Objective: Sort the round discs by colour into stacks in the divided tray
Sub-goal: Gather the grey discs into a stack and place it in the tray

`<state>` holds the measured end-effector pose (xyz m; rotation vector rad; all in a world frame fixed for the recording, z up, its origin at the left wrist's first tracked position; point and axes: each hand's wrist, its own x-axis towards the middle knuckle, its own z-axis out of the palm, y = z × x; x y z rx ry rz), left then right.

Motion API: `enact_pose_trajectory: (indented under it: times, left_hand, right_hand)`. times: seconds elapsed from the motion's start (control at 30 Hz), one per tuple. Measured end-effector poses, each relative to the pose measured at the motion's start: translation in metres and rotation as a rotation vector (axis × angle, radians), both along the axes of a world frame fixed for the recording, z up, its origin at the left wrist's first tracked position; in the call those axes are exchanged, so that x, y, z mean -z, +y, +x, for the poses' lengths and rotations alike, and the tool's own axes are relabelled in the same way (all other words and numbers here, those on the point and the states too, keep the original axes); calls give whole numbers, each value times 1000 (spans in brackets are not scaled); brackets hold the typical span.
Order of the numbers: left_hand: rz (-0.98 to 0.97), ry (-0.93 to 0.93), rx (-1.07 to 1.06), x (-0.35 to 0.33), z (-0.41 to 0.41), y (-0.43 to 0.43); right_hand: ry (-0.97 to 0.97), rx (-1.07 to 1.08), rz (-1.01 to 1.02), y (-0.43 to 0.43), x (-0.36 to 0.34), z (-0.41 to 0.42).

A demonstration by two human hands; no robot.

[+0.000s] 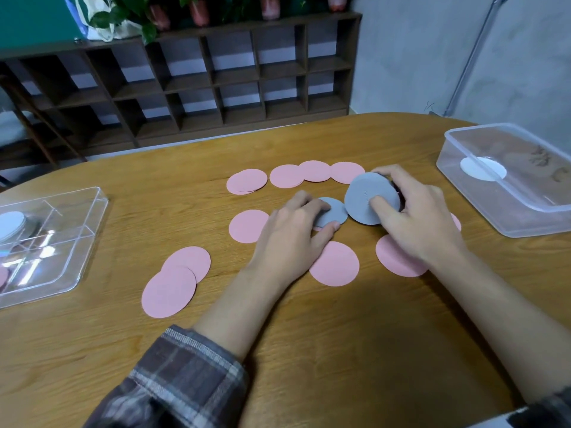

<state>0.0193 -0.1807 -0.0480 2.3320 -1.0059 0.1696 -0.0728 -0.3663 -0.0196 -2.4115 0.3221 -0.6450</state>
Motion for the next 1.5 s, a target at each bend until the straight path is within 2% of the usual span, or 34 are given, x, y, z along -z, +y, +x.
enact_pose_trajectory:
  times: [0.3,0.47,0.63,0.83,1.07,1.3,1.5]
  left_hand:
    - [-209,-132,-14,2,3,5]
    - [-348,-166,-5,-2,1,8]
    - [-350,-193,-43,-4,0,6]
    - [-368,-64,-45,-7,-5,5]
    - [-367,-29,-27,-5,-4,1]
    - [-327,-29,-62,-2,-4,-4]
    - [-354,-35,-66,3,-5,-8]
  right_hand:
    - [-46,-47,32,2,2,1]
    - [9,-152,56,2,3,0]
    - [53,-230,68,4,4,0]
    - [90,-259,109,8,4,0]
    - [160,-262,117,15,5,-1]
    - [240,-314,53,24,4,-2]
    - [195,-284,-62,25,11,3]
